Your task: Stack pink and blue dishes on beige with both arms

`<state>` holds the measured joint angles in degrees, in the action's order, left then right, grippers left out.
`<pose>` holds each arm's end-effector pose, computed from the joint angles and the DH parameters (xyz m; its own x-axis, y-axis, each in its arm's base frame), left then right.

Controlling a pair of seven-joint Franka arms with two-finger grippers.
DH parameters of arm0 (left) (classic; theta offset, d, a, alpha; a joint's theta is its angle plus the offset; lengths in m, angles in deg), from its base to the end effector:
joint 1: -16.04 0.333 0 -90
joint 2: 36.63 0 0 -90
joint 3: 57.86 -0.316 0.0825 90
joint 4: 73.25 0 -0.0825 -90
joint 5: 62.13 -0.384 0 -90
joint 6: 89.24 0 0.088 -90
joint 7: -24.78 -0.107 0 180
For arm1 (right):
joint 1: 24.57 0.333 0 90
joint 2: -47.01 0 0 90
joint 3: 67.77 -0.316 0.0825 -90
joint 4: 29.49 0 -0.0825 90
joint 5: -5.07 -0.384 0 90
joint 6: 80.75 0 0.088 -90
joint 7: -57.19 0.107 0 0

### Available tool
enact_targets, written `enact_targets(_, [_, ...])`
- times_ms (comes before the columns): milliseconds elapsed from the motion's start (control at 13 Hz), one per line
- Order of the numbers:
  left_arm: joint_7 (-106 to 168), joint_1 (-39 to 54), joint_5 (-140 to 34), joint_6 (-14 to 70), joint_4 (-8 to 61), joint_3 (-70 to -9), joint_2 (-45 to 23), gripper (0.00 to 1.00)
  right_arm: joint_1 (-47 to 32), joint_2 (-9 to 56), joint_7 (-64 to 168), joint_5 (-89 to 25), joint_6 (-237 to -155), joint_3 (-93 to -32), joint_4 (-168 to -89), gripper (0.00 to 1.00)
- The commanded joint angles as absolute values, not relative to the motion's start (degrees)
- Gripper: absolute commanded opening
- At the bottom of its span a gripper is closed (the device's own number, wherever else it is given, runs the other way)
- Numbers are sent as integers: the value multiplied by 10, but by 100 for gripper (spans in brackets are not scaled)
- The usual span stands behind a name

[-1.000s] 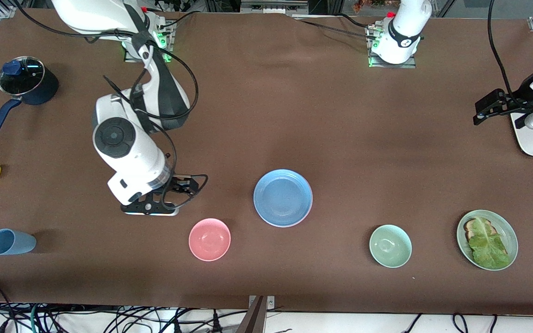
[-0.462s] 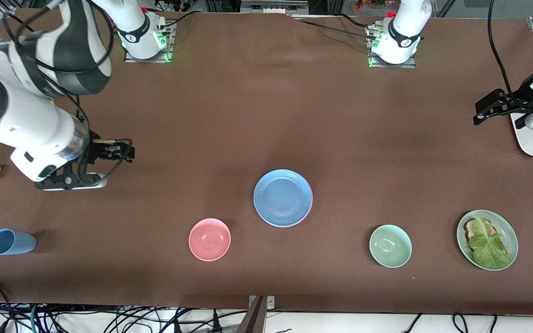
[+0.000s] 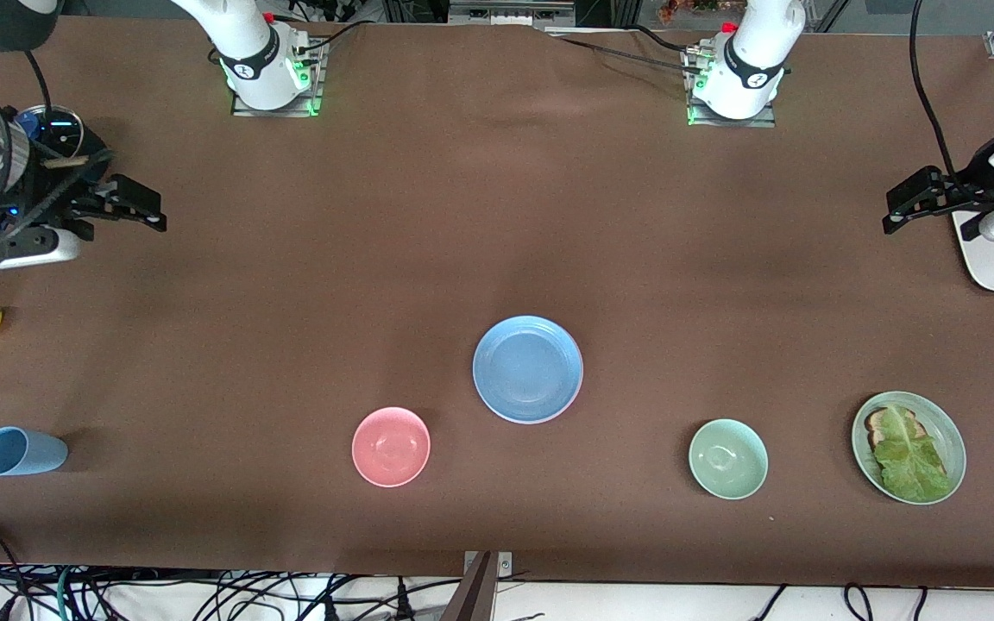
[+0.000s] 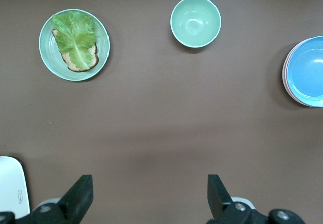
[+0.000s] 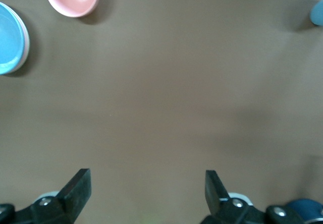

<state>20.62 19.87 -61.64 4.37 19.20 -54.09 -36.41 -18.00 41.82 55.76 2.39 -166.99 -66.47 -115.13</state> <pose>0.5609 -0.0002 0.6077 0.9973 -0.0710 0.0170 -0.0711 -0.9974 0.0076 0.5721 0.0587 0.6036 0.9897 0.1193 -0.0788 0.1159 -0.9922 -0.0467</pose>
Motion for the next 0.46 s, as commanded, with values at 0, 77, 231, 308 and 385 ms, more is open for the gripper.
enact_targets(0, [194, 198, -604, 33, 175, -543, -358, 100, -225, 466, 528, 53, -1686, -703, -1214, 100])
enact_targets(77, [194, 198, -604, 33, 175, -543, -357, 100, -233, 464, 515, 52, -1687, -704, -1212, 100])
enact_targets(231, [194, 198, -604, 33, 175, -543, -358, 100, -237, 443, 517, 49, -1687, -702, -1189, 100])
enact_targets(308, [194, 198, -604, 33, 175, -543, -358, 100, -233, 435, 520, 55, -1688, -704, -1175, 100])
enact_targets(385, [194, 198, -604, 33, 175, -543, -358, 100, -235, 429, 519, 55, -1688, -703, -1171, 100])
